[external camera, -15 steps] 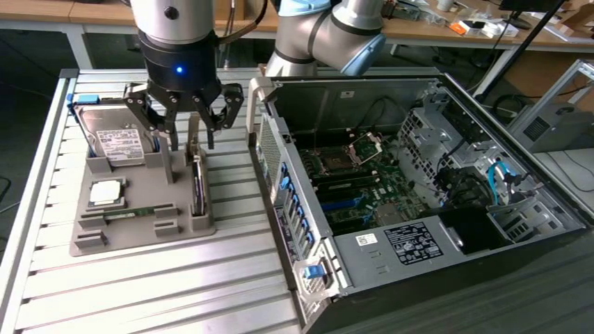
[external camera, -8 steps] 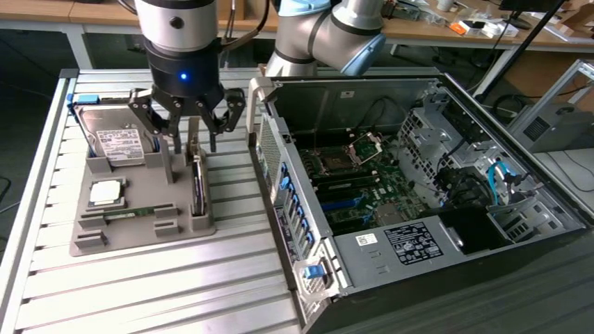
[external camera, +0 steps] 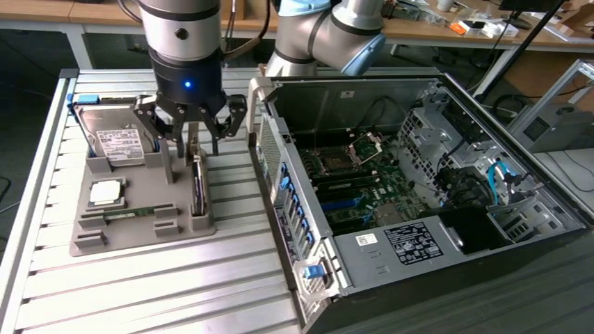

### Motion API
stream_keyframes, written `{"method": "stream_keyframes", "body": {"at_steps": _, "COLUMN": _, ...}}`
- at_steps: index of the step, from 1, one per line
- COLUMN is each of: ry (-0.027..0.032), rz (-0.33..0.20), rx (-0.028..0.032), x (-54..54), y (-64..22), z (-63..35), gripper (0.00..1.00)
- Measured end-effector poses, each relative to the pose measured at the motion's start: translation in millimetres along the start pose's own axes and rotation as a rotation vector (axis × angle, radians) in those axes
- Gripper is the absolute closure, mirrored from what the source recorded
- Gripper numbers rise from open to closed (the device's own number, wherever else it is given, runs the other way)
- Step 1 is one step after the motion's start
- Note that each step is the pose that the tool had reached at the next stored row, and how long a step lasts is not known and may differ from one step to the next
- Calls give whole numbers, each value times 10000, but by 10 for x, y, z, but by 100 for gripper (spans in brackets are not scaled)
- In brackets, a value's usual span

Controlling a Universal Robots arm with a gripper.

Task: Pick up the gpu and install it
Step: 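Pick up the gpu and move the gpu toward the slot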

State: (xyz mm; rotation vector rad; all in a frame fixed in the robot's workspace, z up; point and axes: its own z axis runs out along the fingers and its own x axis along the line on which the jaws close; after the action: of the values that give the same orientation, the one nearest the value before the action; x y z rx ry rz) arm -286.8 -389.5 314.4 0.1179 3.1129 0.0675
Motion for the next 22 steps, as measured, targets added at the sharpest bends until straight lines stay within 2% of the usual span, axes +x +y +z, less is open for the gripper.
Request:
{"method": "stream_keyframes", "body": {"at_steps": 15, "ry": 0, "rz": 1, "rx": -1, "x": -40, "y": 6, "z": 169, "gripper": 46}}
{"method": "stream_keyframes", "body": {"at_steps": 22, "ry": 2, "rz": 2, "rx": 0, "x": -21, "y": 10, "z": 224, "gripper": 46}}
